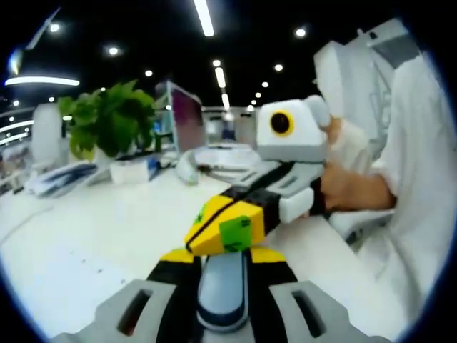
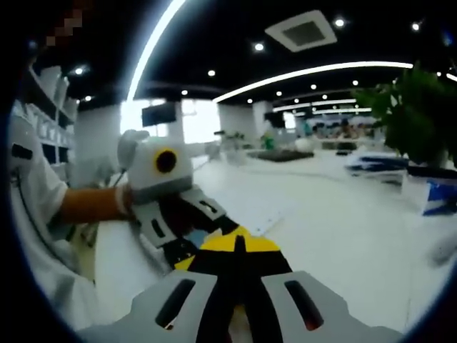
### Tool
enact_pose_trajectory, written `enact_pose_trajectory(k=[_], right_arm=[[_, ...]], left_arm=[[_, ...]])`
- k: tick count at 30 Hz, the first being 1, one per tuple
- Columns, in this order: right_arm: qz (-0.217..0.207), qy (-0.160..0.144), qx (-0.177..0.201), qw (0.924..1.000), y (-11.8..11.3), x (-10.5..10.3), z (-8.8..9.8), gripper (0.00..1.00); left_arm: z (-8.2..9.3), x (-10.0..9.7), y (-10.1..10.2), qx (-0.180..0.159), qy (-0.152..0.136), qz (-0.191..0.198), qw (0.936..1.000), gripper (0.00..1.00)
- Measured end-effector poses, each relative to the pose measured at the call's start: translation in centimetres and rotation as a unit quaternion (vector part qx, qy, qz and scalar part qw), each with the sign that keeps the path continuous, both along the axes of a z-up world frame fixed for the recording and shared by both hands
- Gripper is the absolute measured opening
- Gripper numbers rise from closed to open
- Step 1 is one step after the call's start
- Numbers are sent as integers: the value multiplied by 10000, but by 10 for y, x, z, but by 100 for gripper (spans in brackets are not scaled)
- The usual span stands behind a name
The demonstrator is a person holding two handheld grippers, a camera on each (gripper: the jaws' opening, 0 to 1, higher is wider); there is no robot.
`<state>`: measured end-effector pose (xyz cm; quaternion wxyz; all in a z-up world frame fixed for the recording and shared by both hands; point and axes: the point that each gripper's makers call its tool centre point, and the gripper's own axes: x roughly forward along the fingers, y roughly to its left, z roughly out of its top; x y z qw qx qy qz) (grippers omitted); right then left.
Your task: Pick up the paper insert the paper into the punch align the paper edges press the punch to punch holes
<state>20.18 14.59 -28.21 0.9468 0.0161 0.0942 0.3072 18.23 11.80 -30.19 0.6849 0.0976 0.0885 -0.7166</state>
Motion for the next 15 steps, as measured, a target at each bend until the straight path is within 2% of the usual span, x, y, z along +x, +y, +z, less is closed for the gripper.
enact_pose_trajectory(k=[5,7,8,9,10,12,13,14,15], right_arm=[[-11,-118,-110,9999,1,-1,9,3],[51,-274,257,9993,7,-1,27,3],[52,-245,170,9995,8,-1,29,3],[27,-363,-275,9990,8,2,28,3],[34,-457,-388,9982,11,3,29,4],[245,-557,104,9981,22,-1,44,4],[449,-442,-74,9980,27,-3,40,4],[450,-604,-253,9968,28,-2,41,4],[412,-750,-268,9960,29,-2,43,4]], left_arm=[[1,2,0,-8,-2,3,10000,26],[1,2,0,-11,-15,2,10000,27],[1,2,0,-9,-15,2,10000,27],[1,2,0,-10,-12,5,10000,27],[1,2,0,-8,-8,6,10000,27],[1,2,0,-4,-21,0,10000,27],[1,3,-1,-10,-15,29,10000,27],[1,3,-1,-9,-22,38,10000,27],[1,3,-1,-10,-25,40,10000,27]])
